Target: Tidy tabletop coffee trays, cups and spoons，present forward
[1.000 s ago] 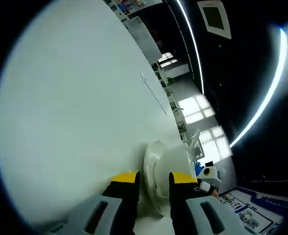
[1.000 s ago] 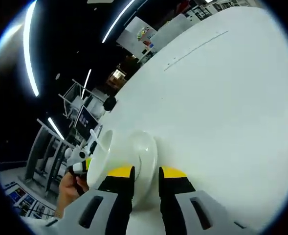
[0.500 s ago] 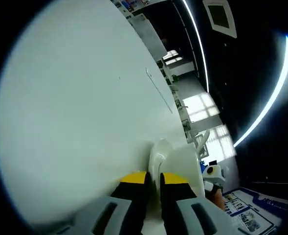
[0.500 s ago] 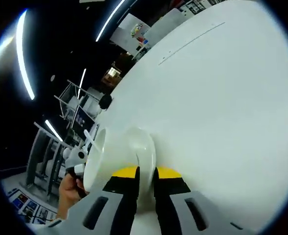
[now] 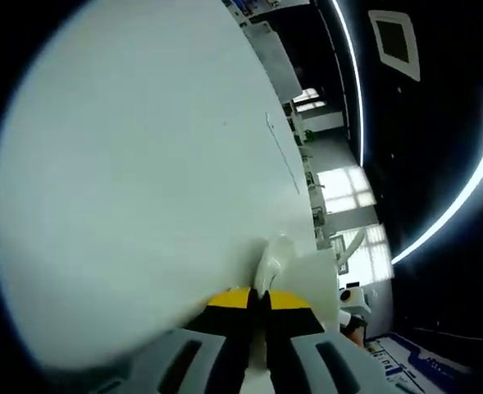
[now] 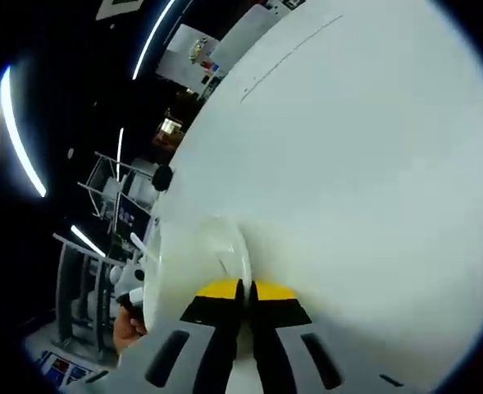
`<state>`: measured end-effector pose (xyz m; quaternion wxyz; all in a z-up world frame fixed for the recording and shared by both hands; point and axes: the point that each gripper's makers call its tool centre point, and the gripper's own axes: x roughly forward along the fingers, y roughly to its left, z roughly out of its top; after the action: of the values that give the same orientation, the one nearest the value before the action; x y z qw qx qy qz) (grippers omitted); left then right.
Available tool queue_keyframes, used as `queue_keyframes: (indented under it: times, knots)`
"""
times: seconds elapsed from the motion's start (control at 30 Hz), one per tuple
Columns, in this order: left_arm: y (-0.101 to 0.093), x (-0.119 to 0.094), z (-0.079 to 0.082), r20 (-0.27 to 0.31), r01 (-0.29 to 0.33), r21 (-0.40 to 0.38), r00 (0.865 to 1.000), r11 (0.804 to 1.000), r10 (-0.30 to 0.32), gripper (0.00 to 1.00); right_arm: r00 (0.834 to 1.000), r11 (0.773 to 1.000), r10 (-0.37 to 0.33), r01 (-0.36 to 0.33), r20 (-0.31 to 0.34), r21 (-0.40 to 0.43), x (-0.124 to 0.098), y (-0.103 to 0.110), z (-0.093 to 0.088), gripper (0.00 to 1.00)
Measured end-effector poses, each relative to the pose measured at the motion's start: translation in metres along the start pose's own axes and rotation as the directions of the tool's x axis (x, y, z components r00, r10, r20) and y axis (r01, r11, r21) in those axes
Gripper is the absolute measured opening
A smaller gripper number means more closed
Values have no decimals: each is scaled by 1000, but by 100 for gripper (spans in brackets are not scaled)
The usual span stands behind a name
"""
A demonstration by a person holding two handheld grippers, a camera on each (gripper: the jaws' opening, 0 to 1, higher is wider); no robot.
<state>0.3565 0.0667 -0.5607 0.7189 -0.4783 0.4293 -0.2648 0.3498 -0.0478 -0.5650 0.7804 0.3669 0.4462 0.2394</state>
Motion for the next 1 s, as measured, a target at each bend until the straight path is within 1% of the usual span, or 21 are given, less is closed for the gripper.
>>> queue_keyframes:
  times: [0.17,0.5,0.67,0.77,0.87,1.0]
  knots:
    - [0,0,0,-8,-19,-16,1000,1000,18,7,1000,1000,-3,3,-6,19,0,0,0,5]
    - [-1,0,0,-22,-42,-19,999,999,41,6,1000,999,-3,3,-14,46,0,2,-1,5]
    - [-11,-2,9,-4,-24,-1,1000,1000,24,7,1000,999,15,-15,3,41,-1,8,5,5]
    - [-16,-2,15,2,-20,12,1000,1000,20,7,1000,999,22,-23,15,32,-1,15,12,5]
    - [-21,-1,23,22,-17,28,1000,999,17,7,999,999,29,-30,27,13,1,19,20,5]
    - [-19,5,31,40,-26,36,999,999,25,6,999,1000,24,-24,40,-4,6,20,30,5]
